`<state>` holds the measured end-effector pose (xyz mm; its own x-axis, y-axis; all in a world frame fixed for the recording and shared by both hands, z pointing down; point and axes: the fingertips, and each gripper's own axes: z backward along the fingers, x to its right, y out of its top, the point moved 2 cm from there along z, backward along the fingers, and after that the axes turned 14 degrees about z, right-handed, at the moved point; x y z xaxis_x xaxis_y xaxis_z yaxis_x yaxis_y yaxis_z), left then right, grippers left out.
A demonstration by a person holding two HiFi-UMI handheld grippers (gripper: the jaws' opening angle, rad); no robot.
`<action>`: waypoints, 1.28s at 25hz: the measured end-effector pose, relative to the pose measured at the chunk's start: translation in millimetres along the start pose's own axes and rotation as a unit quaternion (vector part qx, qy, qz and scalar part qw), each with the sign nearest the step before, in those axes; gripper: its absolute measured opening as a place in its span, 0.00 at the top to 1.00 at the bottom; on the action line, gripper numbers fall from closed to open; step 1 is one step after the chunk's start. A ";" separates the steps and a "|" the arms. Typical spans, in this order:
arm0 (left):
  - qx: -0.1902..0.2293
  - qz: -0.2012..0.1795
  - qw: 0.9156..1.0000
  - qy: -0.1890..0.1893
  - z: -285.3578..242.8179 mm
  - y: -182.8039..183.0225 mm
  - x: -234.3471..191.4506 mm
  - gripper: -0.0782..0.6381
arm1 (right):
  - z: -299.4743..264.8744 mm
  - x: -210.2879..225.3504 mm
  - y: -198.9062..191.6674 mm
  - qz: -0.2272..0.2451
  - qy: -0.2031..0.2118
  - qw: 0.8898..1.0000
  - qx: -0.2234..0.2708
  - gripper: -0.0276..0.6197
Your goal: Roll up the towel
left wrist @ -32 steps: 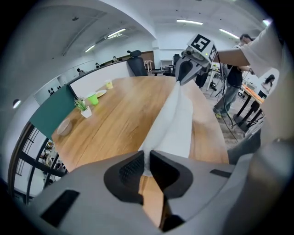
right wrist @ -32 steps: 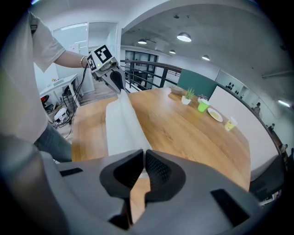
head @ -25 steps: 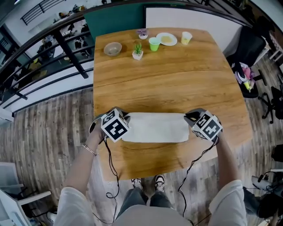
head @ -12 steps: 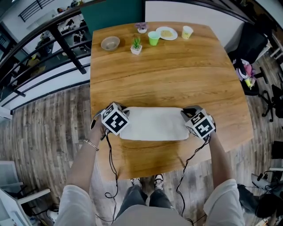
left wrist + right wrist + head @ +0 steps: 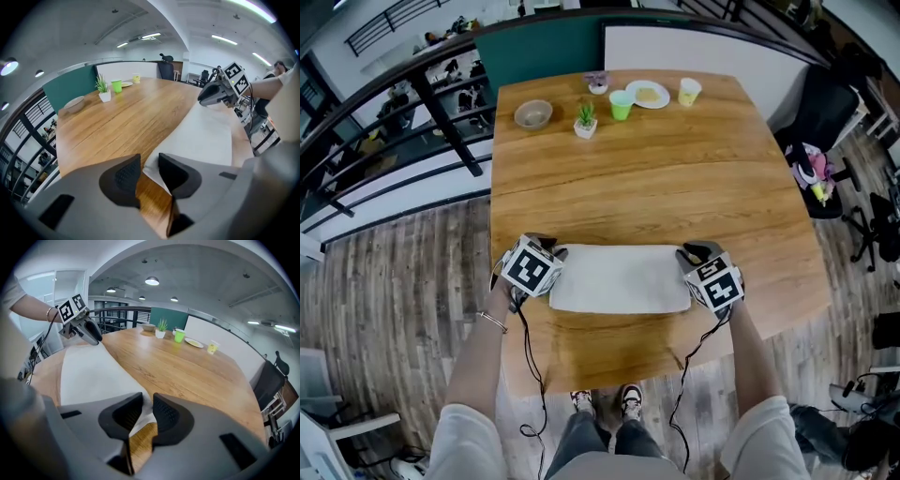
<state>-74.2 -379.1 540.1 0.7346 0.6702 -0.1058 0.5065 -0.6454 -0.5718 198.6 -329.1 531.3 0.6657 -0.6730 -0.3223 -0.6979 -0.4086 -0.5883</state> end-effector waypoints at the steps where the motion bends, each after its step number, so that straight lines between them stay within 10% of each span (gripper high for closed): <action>1: 0.011 0.007 1.000 0.004 6.6 1.3 -1.3 0.71 | 4.3 1.8 0.9 0.001 -0.010 1.000 0.003 0.84; 6: 0.082 0.047 0.995 0.020 50.5 12.4 -2.3 0.70 | 41.5 16.4 8.4 -0.051 -0.069 0.995 0.048 0.84; 12: 0.203 0.120 0.971 0.036 137.2 22.8 25.0 0.69 | 125.8 9.4 21.6 -0.175 -0.153 0.964 0.128 0.84; 19: 0.361 0.226 0.899 0.104 269.3 1.3 84.7 0.79 | 257.3 -13.8 34.4 -0.247 -0.239 0.915 0.212 0.93; 24: 0.426 0.254 0.854 0.158 328.1 -24.7 115.5 0.88 | 313.5 -37.1 35.8 -0.238 -0.269 0.899 0.249 0.96; 32: 0.446 0.218 0.852 0.168 346.3 -45.4 153.7 0.89 | 347.5 -61.7 22.1 -0.235 -0.296 0.887 0.265 0.96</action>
<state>-140.7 -119.8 268.0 0.9288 0.1981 -0.3131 -0.2819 -0.1705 -0.9442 233.9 -82.3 280.4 0.9818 0.0010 -0.1897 -0.1886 -0.1058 -0.9763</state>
